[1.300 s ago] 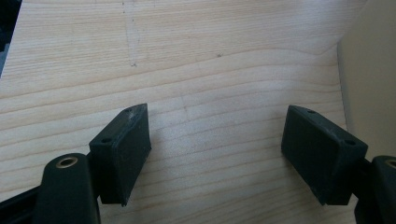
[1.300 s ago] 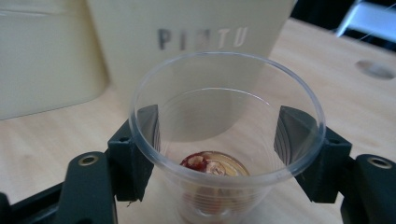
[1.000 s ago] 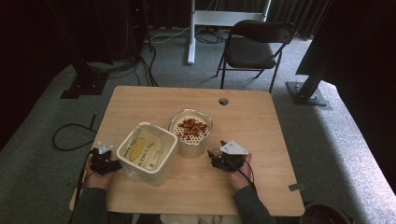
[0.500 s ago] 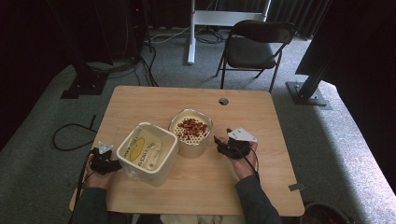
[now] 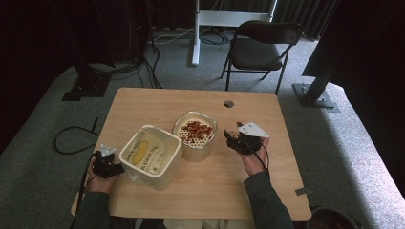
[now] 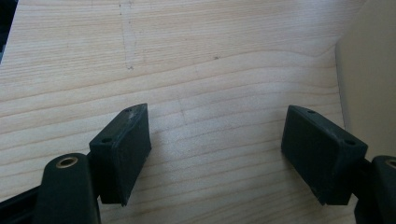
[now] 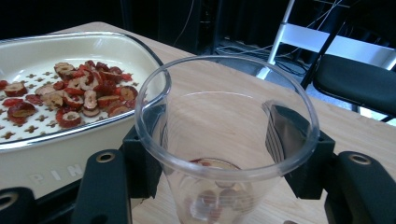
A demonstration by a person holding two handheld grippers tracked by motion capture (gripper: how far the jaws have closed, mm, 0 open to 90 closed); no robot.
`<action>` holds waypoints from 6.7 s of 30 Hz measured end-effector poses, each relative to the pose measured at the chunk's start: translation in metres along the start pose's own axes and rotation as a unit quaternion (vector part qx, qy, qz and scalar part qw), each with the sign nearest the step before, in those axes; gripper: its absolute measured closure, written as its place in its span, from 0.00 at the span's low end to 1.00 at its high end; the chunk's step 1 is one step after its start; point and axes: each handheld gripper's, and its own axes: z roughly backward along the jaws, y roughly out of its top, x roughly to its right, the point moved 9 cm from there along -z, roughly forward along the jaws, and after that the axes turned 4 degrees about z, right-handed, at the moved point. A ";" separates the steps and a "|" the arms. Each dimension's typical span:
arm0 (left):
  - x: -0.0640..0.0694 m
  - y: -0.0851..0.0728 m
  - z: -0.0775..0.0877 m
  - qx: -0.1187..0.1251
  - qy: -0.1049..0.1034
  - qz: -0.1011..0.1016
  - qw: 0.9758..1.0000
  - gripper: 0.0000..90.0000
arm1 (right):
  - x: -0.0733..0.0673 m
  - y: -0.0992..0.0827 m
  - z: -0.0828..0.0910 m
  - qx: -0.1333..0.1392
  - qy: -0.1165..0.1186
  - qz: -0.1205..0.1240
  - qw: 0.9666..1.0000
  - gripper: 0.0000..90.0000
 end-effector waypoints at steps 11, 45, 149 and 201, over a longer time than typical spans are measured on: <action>0.000 0.000 0.000 0.000 0.000 0.000 1.000 0.27 | 0.002 0.012 -0.005 -0.007 -0.009 0.024 1.000 0.43; 0.000 0.000 0.000 0.001 0.001 0.000 1.000 0.27 | -0.016 0.058 -0.031 -0.078 -0.052 0.256 0.962 0.42; 0.000 0.000 0.000 0.000 0.001 0.000 1.000 0.27 | -0.085 0.083 -0.036 -0.135 -0.150 0.708 0.677 0.42; 0.000 0.001 0.000 -0.001 0.000 -0.001 1.000 0.27 | -0.086 0.078 -0.034 -0.135 -0.143 0.683 0.704 0.42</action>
